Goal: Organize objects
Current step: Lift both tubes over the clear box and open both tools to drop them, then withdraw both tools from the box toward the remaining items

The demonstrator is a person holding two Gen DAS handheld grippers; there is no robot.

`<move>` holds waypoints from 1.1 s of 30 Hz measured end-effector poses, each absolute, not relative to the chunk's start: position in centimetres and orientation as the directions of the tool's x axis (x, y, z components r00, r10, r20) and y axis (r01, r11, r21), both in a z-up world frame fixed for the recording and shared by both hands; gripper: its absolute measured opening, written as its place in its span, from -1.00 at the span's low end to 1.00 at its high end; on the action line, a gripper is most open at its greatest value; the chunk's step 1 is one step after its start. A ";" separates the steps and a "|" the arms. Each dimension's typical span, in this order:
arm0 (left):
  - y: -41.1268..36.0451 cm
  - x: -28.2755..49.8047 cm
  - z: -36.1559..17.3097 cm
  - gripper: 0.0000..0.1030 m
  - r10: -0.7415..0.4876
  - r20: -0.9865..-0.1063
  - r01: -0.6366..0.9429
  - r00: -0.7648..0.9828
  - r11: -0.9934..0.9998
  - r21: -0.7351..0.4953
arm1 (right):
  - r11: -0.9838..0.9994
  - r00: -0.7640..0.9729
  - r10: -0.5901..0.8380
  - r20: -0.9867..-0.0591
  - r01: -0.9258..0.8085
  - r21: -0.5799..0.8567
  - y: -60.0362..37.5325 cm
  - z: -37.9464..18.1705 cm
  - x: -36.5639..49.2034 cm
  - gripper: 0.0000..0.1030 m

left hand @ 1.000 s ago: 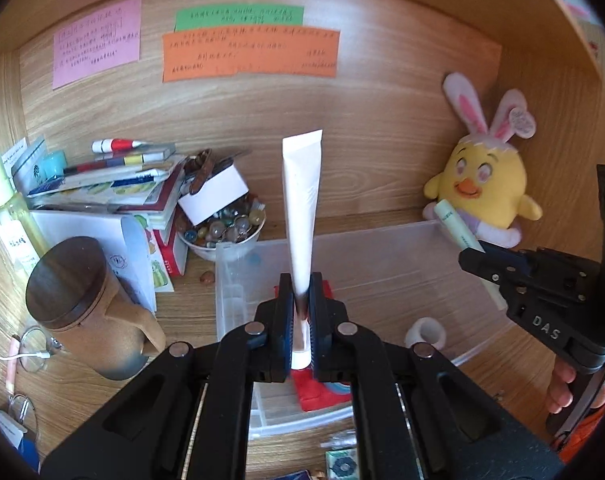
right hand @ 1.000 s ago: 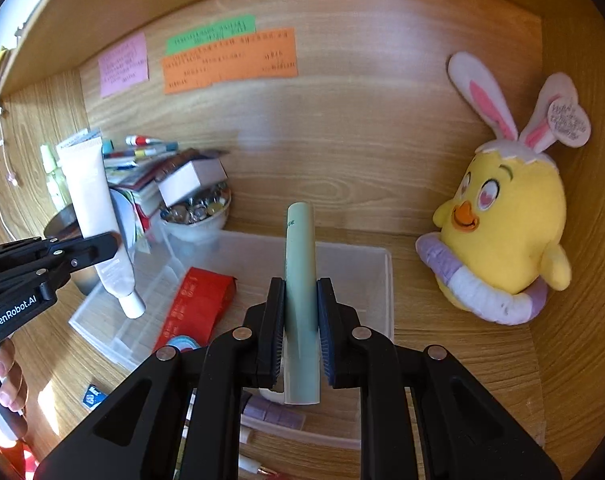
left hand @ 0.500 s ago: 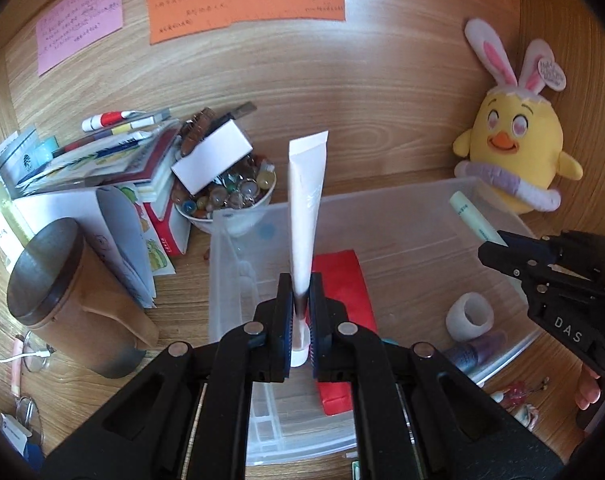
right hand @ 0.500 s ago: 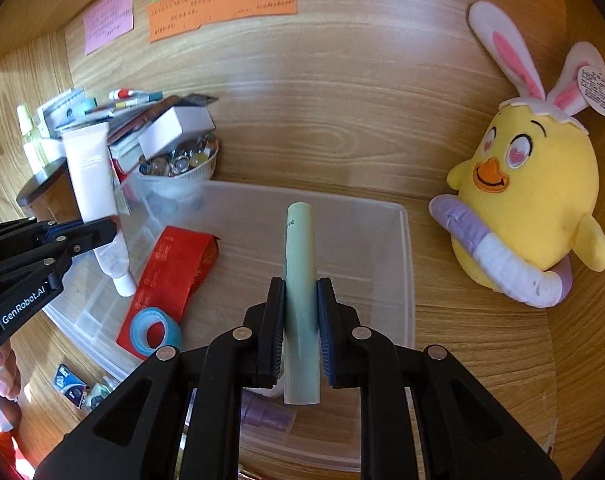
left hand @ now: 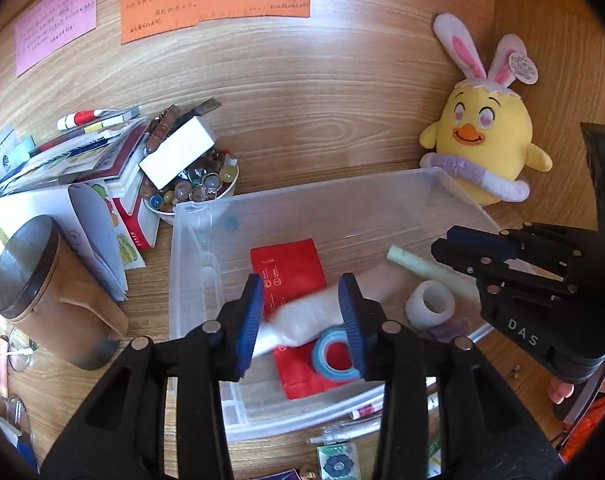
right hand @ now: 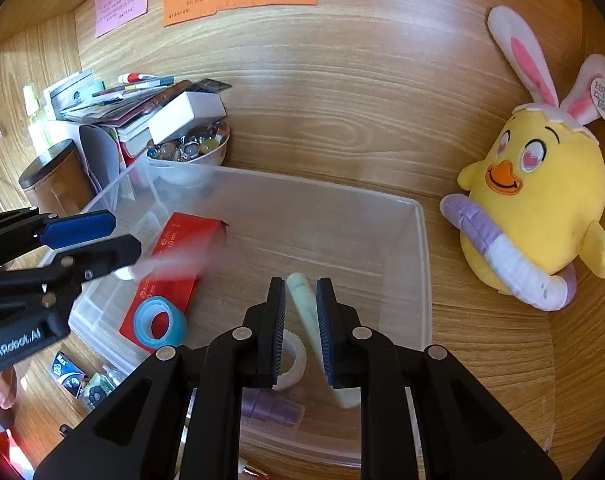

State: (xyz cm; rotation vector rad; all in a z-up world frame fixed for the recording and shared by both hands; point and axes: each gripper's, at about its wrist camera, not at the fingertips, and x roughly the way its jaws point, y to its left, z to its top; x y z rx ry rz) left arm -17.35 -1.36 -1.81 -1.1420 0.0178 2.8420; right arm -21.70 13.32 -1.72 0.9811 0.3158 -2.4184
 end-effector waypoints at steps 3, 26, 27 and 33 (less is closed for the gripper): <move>-1.4 -17.0 -1.4 -0.18 0.085 -0.688 -0.085 -0.721 -0.996 -0.034 | -0.845 -0.613 -0.371 -0.697 0.534 -0.020 13.5 -1.3 -21.5 -0.72; -3.5 -9.9 2.1 0.92 0.111 -0.611 -0.067 -0.783 -0.993 -0.094 | -0.843 -0.681 -0.446 -0.581 0.537 0.016 17.6 3.5 -14.2 0.21; -3.6 -9.5 1.9 0.92 0.106 -0.616 -0.064 -0.781 -0.994 -0.090 | -0.846 -0.686 -0.444 -0.577 0.534 0.017 17.8 3.5 -13.8 0.23; -3.8 -8.0 0.0 0.93 0.098 -0.657 -0.053 -0.748 -0.995 -0.088 | -0.849 -0.685 -0.430 -0.589 0.528 0.007 18.5 2.4 -11.6 0.30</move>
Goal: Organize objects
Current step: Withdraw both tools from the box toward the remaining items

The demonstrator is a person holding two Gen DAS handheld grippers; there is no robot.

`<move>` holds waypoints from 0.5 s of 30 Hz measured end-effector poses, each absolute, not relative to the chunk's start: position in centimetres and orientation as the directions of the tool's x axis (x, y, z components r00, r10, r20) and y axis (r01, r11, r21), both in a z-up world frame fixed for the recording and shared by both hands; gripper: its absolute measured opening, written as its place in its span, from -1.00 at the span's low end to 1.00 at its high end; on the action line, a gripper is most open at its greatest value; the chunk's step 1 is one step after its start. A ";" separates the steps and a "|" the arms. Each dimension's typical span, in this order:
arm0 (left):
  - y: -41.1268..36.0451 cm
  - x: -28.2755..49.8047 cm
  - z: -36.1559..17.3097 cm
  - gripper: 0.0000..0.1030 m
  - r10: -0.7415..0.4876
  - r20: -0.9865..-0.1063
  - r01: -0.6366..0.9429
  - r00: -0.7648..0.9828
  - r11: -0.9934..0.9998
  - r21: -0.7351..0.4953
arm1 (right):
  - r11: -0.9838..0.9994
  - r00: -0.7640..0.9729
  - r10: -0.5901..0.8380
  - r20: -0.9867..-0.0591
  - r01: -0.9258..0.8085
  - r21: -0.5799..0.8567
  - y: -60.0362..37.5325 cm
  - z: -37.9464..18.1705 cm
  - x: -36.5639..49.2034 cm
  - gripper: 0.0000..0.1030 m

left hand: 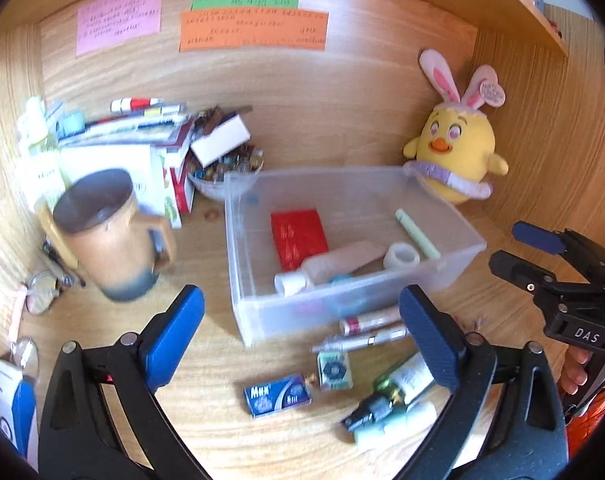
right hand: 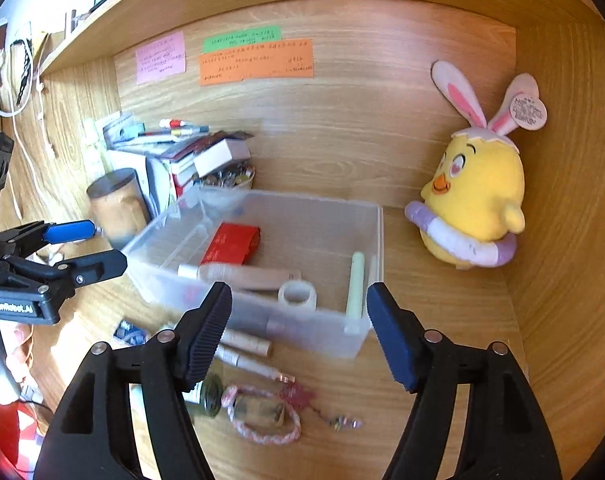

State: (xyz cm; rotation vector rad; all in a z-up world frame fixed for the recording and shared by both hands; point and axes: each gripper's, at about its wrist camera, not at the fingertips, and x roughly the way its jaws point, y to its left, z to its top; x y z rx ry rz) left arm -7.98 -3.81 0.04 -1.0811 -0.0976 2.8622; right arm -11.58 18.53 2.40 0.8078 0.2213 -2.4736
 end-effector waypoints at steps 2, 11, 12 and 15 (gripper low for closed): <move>-3.7 -7.6 -0.8 0.93 0.096 -0.673 -0.052 -0.733 -0.995 -0.086 | -0.851 -0.682 -0.419 -0.599 0.526 -0.005 18.6 1.7 -11.0 0.30; -1.7 -6.1 -4.2 0.93 0.147 -0.737 -0.094 -0.660 -0.989 -0.112 | -0.853 -0.613 -0.392 -0.686 0.521 0.021 19.1 -2.8 -9.7 0.30; -1.4 -6.0 -4.5 0.93 0.156 -0.742 -0.103 -0.652 -0.988 -0.117 | -0.854 -0.604 -0.391 -0.695 0.519 0.030 19.2 -3.2 -9.7 0.30; -0.4 -5.8 -5.0 0.93 0.185 -0.751 -0.126 -0.633 -0.983 -0.135 | -0.859 -0.588 -0.388 -0.710 0.511 0.046 19.8 -4.0 -9.5 0.30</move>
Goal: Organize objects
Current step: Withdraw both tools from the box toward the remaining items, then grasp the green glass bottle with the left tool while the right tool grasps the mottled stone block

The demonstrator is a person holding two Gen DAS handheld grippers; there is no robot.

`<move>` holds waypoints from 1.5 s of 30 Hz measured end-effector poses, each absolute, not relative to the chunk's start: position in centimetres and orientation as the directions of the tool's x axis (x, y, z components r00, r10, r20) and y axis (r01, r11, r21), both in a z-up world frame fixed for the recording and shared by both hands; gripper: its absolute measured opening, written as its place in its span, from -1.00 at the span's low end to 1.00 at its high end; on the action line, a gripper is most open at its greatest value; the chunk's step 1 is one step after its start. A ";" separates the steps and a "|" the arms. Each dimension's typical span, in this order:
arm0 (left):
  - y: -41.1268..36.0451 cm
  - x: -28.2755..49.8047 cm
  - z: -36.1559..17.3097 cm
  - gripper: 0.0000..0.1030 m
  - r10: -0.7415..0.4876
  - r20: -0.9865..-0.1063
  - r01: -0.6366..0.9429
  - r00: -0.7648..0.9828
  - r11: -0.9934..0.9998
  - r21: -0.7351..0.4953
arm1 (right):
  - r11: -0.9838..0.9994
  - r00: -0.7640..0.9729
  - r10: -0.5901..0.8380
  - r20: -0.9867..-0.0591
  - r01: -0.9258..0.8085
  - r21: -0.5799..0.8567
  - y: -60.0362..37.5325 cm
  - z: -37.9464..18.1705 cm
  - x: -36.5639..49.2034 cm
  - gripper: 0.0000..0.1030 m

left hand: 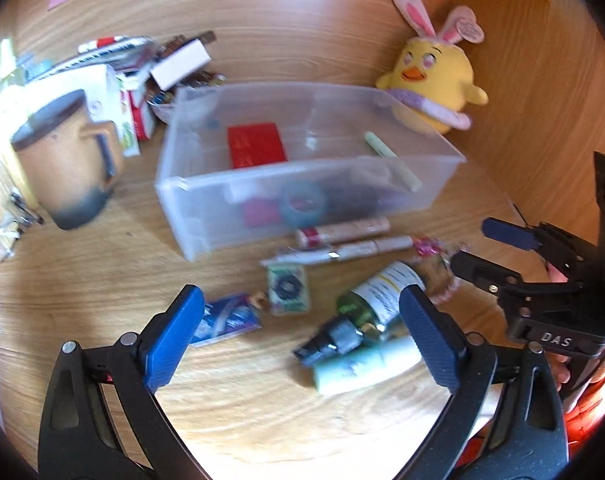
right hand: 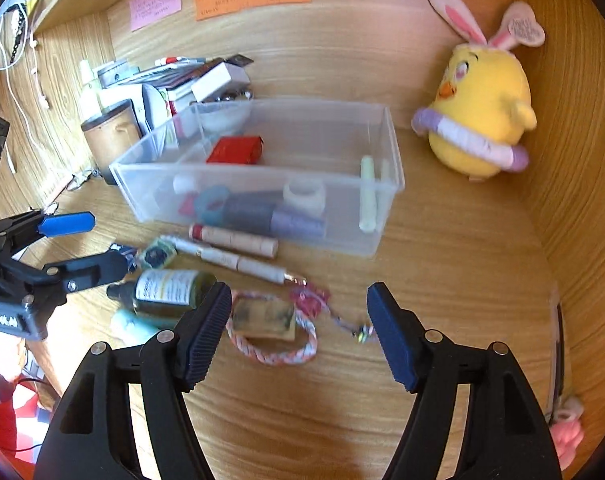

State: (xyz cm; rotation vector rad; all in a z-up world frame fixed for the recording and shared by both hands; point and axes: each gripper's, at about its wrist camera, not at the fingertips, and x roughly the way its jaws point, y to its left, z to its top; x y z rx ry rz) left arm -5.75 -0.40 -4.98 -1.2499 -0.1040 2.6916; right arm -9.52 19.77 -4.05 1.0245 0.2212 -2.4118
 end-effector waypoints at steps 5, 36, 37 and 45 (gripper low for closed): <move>1.6 -6.0 -5.7 0.93 0.220 -0.765 -0.178 -0.605 -0.974 -0.140 | -0.865 -0.581 -0.386 -0.716 0.497 0.064 20.7 -4.5 -9.2 0.30; 1.5 -6.1 -6.4 -0.12 0.239 -0.725 -0.190 -0.646 -0.970 -0.151 | -0.831 -0.505 -0.414 -0.757 0.549 0.088 17.6 -6.7 -8.8 -0.06; 1.4 -6.0 -6.3 -0.12 0.239 -0.722 -0.188 -0.650 -0.970 -0.152 | -0.831 -0.506 -0.409 -0.759 0.551 0.080 17.4 -6.8 -8.8 -0.11; 0.7 -5.5 -5.1 -0.12 0.252 -0.693 -0.183 -0.676 -0.968 -0.174 | -0.831 -0.513 -0.383 -0.768 0.555 0.043 16.9 -7.5 -9.2 -0.28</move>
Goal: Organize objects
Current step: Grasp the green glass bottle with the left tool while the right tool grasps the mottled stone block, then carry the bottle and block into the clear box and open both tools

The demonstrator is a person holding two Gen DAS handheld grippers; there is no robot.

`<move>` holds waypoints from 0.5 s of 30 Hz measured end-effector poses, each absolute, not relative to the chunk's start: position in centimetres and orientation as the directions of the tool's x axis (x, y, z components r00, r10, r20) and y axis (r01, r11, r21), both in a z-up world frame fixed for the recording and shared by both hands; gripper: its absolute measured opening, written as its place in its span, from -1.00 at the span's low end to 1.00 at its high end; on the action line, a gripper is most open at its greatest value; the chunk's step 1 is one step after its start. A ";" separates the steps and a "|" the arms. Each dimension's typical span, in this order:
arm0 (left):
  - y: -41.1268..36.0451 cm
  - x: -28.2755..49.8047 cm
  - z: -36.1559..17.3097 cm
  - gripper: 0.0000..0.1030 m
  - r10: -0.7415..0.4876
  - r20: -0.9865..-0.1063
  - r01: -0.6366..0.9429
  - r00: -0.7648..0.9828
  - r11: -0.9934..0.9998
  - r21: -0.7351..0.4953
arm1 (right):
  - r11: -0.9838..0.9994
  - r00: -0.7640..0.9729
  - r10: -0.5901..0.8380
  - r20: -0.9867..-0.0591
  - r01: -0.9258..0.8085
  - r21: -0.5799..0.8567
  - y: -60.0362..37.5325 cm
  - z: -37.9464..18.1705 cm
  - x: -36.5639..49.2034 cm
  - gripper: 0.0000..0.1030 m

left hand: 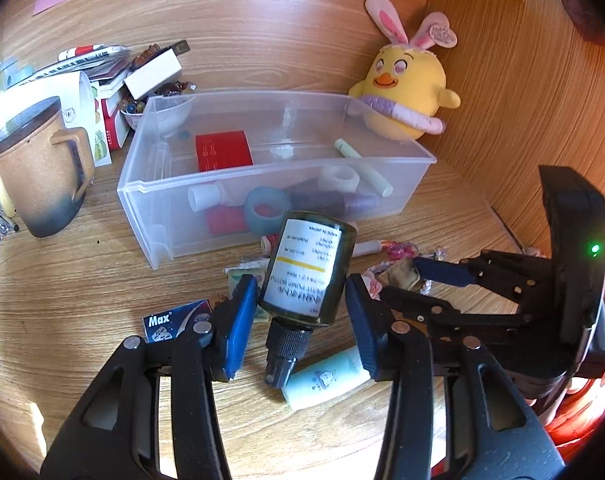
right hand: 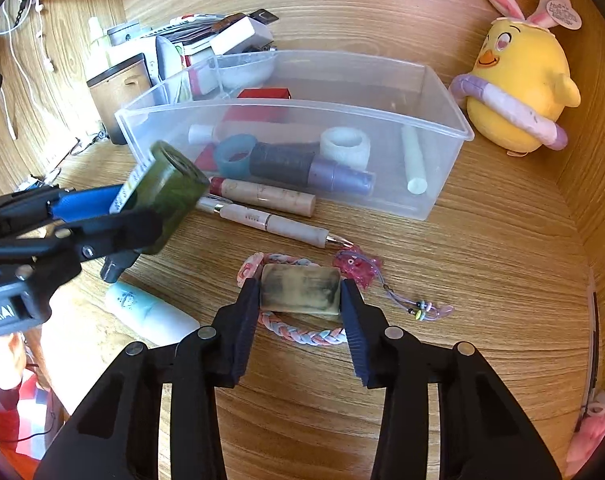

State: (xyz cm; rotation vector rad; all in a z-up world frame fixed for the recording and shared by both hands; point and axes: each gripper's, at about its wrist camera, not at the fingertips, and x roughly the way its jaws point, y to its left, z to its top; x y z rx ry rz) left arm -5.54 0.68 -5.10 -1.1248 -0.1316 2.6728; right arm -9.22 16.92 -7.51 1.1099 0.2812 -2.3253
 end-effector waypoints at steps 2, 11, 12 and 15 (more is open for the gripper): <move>0.6 -5.5 -4.7 -0.20 0.253 -0.685 -0.181 -0.683 -0.967 -0.177 | -0.832 -0.513 -0.385 -0.767 0.553 0.048 17.0 -7.5 -9.2 -0.28; 0.2 -5.4 -3.1 -0.22 0.259 -0.650 -0.170 -0.715 -0.966 -0.198 | -0.840 -0.559 -0.421 -0.714 0.538 0.074 18.2 -4.8 -8.7 -0.28; 0.1 -5.3 -2.9 -0.22 0.258 -0.644 -0.167 -0.720 -0.966 -0.199 | -0.841 -0.567 -0.425 -0.706 0.535 0.076 18.2 -4.4 -8.6 -0.28; 0.0 -5.3 -2.2 -0.22 0.257 -0.630 -0.162 -0.733 -0.965 -0.205 | -0.843 -0.588 -0.434 -0.682 0.532 0.078 18.6 -3.2 -8.5 -0.28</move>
